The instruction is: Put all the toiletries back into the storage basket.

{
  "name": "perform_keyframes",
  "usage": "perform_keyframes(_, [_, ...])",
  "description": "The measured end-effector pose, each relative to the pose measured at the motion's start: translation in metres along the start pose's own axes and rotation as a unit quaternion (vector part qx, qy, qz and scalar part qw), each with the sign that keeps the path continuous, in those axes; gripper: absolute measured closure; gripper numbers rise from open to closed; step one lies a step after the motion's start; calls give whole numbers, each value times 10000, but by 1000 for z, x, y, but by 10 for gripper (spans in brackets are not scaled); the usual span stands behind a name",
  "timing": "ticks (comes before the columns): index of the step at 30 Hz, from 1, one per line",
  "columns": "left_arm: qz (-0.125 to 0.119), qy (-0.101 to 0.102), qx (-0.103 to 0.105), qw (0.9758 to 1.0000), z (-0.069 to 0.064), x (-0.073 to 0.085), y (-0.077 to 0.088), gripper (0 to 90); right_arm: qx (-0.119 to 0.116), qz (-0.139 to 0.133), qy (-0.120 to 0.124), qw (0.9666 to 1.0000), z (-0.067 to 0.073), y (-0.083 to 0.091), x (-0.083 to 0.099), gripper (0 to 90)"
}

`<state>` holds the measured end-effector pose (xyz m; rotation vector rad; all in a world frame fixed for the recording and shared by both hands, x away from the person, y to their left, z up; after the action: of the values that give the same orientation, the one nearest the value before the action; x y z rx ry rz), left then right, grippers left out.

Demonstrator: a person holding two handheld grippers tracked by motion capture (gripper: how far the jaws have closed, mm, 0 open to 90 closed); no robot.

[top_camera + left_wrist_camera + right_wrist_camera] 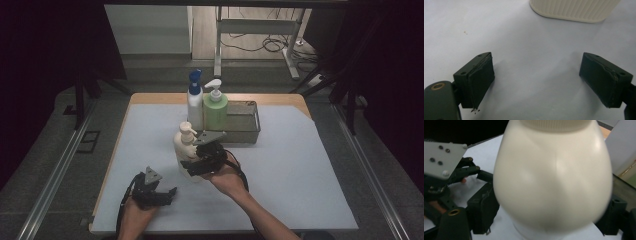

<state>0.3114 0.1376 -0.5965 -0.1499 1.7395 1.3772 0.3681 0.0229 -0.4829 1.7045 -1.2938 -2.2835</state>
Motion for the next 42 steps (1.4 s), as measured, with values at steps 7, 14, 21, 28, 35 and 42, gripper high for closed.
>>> perform_keyframes(7, [-2,-4,-6,10000,0,0,0,122,159,-17,20,9999,0,-6,-5,307])
perform_keyframes(14, [-4,-2,-6,10000,0,0,0,122,196,29,70,9998,-2,-5,-5,352])
perform_keyframes(21, [1,-7,-4,10000,0,0,0,123,60,75,148,9998,1,-2,-4,362])
perform_keyframes(28, [-10,15,-4,10000,0,0,0,122,82,121,220,9997,2,6,-4,364])
perform_keyframes(35, [-1,6,-1,10000,0,0,0,122,32,169,161,9997,-2,14,-3,365])
perform_keyframes(42, [-8,10,1,10000,0,0,0,123,36,164,130,9998,-8,26,-4,366])
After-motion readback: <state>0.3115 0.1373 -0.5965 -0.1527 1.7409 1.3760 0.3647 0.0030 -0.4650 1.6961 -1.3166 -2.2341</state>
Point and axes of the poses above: each handheld gripper's, and its own axes: y roughly backward along the jaws, x roughly out of its underside, z roughly to its left, the point moved 10 cm from there along -y, roughly forward along the jaws, and after that the axes turned 3 degrees about -y, right-handed, at the moved point
